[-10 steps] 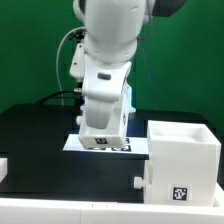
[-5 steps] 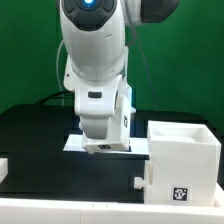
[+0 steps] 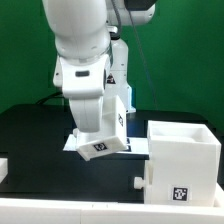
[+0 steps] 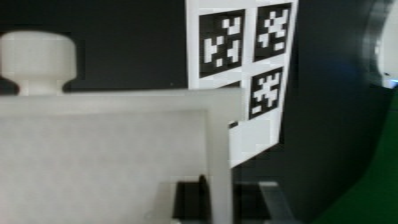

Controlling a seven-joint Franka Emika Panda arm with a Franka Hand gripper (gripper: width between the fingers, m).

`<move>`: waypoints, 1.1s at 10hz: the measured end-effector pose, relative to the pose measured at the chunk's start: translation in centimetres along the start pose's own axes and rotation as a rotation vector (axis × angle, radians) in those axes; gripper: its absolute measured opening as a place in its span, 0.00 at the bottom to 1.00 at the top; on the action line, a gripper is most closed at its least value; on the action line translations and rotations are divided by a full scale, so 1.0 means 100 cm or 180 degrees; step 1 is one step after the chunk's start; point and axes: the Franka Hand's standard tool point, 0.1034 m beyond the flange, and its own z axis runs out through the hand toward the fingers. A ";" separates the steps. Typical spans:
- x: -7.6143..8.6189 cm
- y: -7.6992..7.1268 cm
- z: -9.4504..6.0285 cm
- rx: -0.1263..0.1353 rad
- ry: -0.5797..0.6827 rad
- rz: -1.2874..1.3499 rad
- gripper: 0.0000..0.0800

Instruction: Assemble drawer

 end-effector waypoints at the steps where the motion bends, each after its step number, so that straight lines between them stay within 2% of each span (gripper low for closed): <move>1: -0.001 0.003 -0.001 -0.0234 -0.0033 0.0007 0.05; 2: -0.003 0.003 0.000 -0.0358 -0.0051 0.0008 0.05; 3: -0.009 0.024 -0.009 -0.0804 -0.0100 -0.0160 0.05; 4: -0.013 0.041 -0.026 -0.1398 -0.0191 -0.0213 0.05; 5: -0.016 0.042 -0.017 -0.1808 -0.0257 -0.0212 0.05; 6: -0.031 0.040 0.006 -0.1888 -0.0283 -0.0351 0.05; 7: -0.038 0.042 0.012 -0.1891 -0.0248 -0.0221 0.05; 8: -0.040 0.045 0.008 -0.2171 -0.0304 -0.0215 0.05; 9: -0.040 0.042 0.013 -0.2125 -0.0292 -0.0203 0.05; 10: -0.042 0.048 0.010 -0.2219 -0.0280 -0.0137 0.05; 11: -0.044 0.058 0.007 -0.2409 -0.0258 -0.0023 0.05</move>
Offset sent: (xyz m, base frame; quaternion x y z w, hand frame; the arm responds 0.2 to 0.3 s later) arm 0.0649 -0.0119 0.0189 -0.4028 0.0062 -0.0989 0.9099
